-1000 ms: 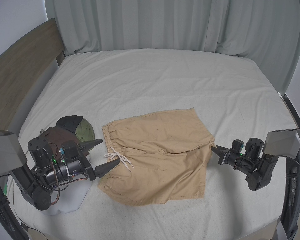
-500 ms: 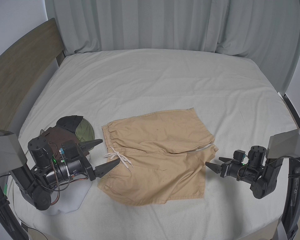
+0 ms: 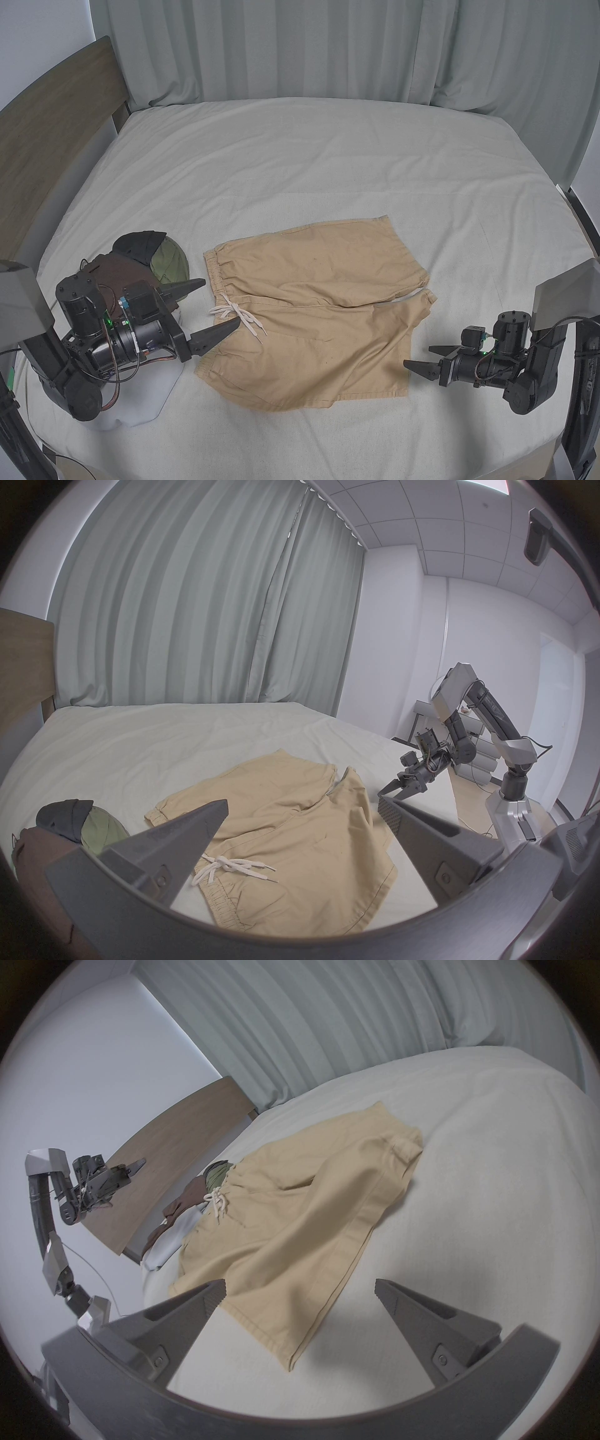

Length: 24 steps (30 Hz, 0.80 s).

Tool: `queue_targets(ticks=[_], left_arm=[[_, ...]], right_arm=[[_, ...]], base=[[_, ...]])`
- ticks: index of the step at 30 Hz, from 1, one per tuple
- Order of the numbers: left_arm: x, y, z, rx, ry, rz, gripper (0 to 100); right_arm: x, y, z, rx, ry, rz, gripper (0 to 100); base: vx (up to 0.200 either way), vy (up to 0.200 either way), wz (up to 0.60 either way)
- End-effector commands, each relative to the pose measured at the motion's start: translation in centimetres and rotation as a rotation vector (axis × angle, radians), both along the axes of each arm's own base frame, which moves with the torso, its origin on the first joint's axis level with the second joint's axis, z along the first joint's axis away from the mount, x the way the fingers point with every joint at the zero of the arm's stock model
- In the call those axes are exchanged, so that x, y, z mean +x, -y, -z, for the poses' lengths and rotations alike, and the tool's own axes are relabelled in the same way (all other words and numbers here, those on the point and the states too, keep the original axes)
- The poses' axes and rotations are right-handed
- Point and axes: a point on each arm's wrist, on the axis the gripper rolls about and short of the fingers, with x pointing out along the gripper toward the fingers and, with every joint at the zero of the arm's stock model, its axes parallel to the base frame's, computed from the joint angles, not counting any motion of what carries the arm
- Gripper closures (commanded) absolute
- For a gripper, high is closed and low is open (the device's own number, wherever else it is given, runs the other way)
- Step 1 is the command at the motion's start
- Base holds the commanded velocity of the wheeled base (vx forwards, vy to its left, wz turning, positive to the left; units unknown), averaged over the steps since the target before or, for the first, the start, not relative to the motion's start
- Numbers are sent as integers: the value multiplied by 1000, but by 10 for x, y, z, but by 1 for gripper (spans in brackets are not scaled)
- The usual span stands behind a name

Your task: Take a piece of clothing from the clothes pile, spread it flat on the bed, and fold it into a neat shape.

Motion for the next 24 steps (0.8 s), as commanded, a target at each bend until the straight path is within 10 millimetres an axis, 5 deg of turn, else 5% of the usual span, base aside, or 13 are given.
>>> queue_targets(ticks=[1,24], left_arm=[[0,0,0,-1,4,0,0],[0,-2,-1,-1,7,-6,0]], right_arm=[[-8,-1,8,-2,-42,-37,0],[-18,-21,41,-15,-158,-132,0]], base=[[0,0,0],[0,0,0]])
